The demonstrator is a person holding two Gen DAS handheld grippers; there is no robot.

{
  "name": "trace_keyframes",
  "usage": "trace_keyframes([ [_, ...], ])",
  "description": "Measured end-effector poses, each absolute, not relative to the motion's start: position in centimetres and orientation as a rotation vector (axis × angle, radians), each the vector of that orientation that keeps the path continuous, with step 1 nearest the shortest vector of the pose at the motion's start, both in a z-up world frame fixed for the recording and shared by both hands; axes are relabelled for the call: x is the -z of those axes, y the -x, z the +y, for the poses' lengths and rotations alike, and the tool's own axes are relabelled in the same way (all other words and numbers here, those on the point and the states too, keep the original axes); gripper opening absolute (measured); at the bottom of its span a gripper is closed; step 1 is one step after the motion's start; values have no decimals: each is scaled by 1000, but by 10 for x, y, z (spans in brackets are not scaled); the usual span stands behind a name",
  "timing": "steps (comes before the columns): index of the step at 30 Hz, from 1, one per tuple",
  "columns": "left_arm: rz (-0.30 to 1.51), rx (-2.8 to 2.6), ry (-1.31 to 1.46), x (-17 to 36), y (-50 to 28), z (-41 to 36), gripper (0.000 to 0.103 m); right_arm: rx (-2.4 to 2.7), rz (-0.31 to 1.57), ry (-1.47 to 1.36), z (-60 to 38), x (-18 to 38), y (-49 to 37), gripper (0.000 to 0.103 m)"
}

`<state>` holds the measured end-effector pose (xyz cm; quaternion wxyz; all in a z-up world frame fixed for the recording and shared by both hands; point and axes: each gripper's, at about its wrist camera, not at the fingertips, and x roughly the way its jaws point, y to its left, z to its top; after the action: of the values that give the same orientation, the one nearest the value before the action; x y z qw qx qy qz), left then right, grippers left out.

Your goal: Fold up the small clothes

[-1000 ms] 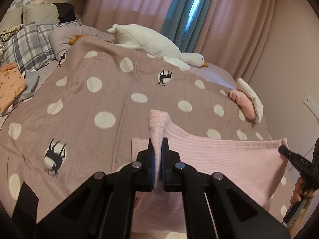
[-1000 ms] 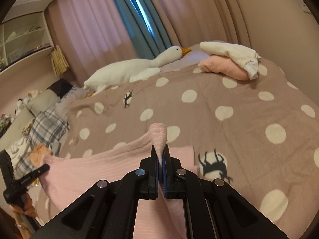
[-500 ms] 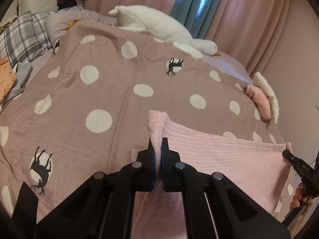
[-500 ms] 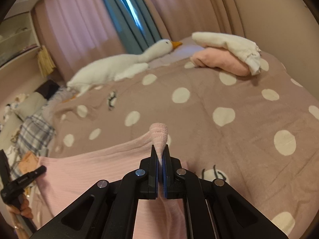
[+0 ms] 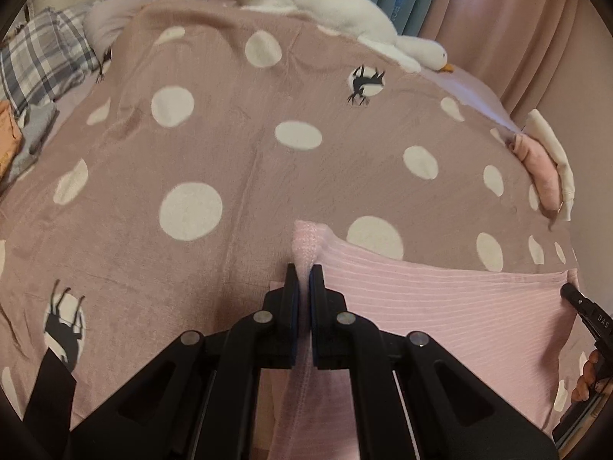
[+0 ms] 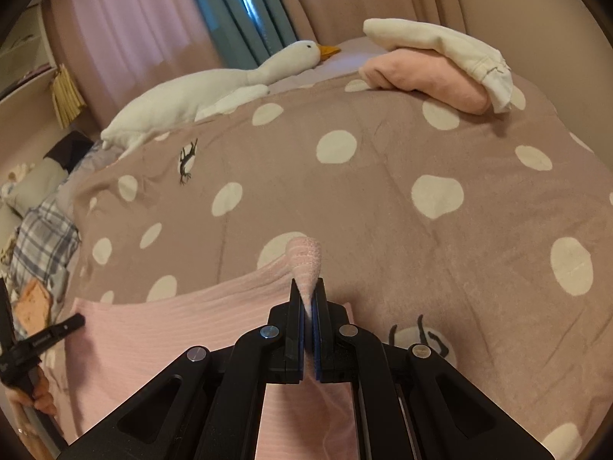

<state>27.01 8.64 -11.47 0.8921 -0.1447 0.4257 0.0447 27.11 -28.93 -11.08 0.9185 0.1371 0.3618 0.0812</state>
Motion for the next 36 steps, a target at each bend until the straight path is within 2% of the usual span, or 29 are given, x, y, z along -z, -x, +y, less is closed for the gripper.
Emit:
trace_keyframes([
  [16, 969, -157, 309, 151, -290, 91, 4, -147, 784, -242, -284, 138, -294, 5],
  [36, 1017, -173, 331, 168, -296, 96, 7, -143, 876, -296, -294, 167, -305, 5],
])
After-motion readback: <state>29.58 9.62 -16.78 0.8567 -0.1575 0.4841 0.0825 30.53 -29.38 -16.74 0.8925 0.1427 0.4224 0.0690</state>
